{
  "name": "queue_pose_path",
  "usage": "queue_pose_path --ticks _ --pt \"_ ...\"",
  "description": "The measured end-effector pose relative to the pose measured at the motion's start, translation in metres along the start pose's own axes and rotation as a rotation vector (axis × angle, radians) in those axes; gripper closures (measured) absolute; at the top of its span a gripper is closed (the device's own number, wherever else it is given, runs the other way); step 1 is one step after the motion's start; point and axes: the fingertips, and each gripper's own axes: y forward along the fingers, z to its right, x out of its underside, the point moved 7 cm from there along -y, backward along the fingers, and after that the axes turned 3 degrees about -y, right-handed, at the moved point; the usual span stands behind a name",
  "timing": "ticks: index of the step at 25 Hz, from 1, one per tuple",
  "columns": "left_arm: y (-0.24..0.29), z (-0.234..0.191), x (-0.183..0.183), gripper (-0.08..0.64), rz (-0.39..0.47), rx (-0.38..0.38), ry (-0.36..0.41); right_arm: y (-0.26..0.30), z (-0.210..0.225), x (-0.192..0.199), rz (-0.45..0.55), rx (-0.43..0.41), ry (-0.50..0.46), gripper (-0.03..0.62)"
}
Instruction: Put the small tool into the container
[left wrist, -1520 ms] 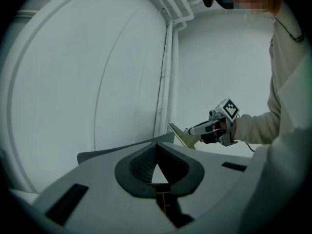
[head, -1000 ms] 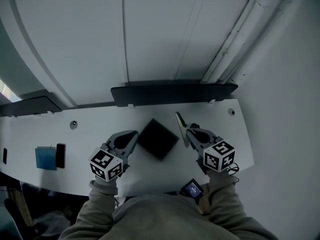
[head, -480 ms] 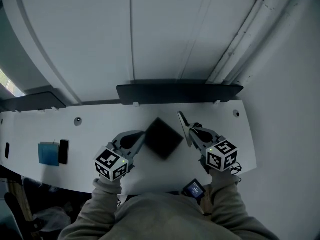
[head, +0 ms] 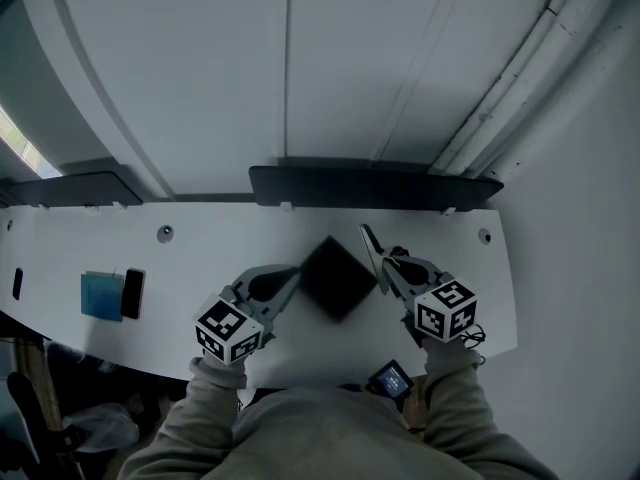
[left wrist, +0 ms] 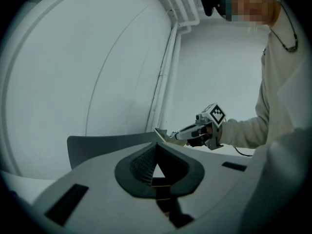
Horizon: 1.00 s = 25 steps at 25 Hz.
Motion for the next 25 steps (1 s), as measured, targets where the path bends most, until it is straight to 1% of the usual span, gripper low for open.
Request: queue_pose_path --ticks 8,17,25 --pt "-0.005 -0.010 0.006 0.558 -0.003 -0.036 -0.025 0.019 0.005 0.007 -0.037 -0.020 0.003 0.571" --pt "-0.011 -0.016 0.014 0.558 -0.005 -0.054 -0.051 0.036 0.006 0.012 -0.063 -0.041 0.005 0.571" --pt "-0.019 -0.019 0.027 0.558 -0.004 -0.065 -0.084 0.046 0.008 0.023 -0.111 -0.042 -0.019 0.571"
